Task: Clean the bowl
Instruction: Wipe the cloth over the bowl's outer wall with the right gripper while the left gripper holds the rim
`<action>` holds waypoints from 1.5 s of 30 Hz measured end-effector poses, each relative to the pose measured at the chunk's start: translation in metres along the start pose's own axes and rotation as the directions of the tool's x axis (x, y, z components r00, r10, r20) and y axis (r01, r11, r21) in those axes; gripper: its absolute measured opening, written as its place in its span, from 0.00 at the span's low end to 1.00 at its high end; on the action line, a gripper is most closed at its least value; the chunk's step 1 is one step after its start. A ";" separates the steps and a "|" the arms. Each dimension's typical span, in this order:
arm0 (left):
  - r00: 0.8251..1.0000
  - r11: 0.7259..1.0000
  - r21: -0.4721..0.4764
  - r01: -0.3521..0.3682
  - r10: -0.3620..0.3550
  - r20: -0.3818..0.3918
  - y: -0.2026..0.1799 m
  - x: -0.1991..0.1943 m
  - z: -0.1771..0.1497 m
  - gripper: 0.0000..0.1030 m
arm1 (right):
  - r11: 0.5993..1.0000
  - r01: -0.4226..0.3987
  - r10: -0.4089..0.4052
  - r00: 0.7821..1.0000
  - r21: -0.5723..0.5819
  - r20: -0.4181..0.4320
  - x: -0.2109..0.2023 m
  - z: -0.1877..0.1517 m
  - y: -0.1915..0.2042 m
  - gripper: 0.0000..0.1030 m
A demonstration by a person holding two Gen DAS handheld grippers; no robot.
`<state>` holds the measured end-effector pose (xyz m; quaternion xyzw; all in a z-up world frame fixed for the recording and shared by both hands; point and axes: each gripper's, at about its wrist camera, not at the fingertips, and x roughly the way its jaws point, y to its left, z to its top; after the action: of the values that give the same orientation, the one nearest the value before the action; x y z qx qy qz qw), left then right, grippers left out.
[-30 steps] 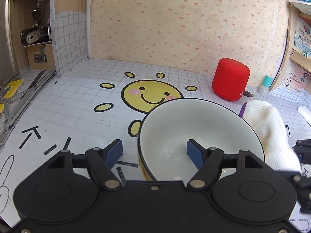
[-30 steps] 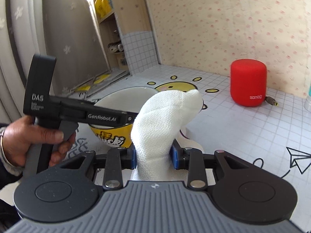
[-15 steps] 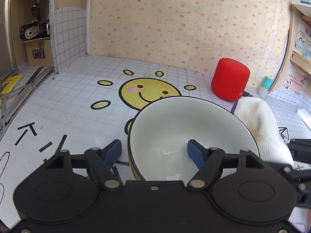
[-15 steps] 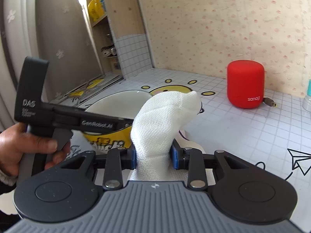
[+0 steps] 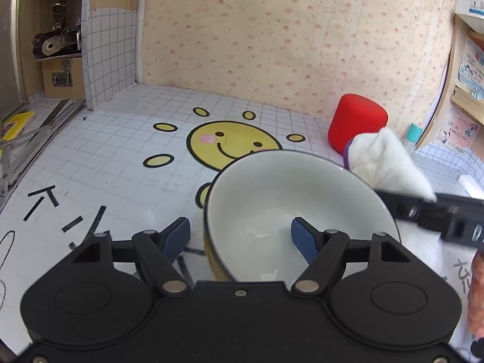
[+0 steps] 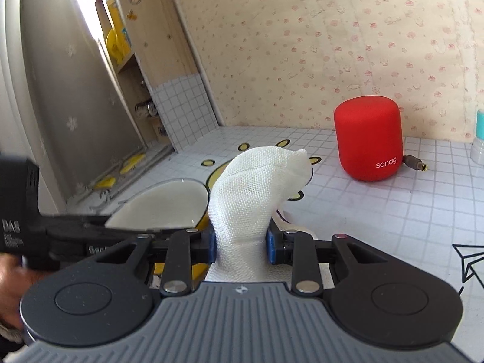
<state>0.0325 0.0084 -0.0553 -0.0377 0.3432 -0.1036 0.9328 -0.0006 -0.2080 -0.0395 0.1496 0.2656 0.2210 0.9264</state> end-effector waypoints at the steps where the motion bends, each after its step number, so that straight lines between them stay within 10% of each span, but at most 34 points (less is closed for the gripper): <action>1: 1.000 1.000 -0.002 -0.003 0.003 0.003 -0.001 -0.002 0.000 0.73 | 1.000 -0.012 0.012 1.000 0.024 0.008 -0.002 0.001 -0.002 0.31; 25: 1.000 1.000 -0.026 -0.011 0.011 0.015 -0.006 0.000 0.000 0.76 | 0.998 -0.039 0.039 0.999 0.055 0.005 -0.029 -0.010 0.025 0.31; 45: 0.999 0.998 -0.058 0.016 -0.013 0.046 -0.002 0.002 -0.003 0.76 | 1.000 0.023 -0.024 0.996 -0.012 -0.086 0.025 0.011 0.032 0.32</action>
<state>0.0316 0.0058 -0.0587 -0.0698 0.3245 -0.0994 0.9381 0.0137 -0.1698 -0.0288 0.1317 0.3056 0.2177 0.9175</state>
